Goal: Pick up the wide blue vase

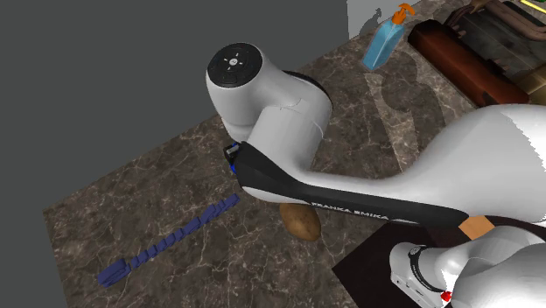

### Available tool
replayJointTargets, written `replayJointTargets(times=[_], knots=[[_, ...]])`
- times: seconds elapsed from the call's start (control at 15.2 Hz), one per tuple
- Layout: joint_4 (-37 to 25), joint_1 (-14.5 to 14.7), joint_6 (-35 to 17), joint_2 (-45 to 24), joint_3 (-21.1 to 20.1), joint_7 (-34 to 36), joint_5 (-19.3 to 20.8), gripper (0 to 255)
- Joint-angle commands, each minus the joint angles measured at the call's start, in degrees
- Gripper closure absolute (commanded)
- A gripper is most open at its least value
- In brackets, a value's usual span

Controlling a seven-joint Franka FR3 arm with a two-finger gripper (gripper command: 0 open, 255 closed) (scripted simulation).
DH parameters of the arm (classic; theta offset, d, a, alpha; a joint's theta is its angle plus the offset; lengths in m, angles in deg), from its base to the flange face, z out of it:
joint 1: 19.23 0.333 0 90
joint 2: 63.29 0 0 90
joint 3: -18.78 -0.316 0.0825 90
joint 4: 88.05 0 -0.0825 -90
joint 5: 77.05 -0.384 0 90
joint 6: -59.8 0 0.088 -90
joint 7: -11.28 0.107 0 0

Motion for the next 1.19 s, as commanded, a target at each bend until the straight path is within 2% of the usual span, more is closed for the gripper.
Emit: replayJointTargets(times=[0.0,0.46,0.53,1.12], knots=[[0.6,0.2,-1.3,-0.8,0.0,0.5,0.4,0],[3.2,0.2,-4.6,-1.5,0.1,1.0,0.9,0],[3.2,0.1,-4.6,-1.5,0.1,1.0,0.9,255],[3.2,0.2,-4.6,-1.5,0.1,1.0,0.9,255]])
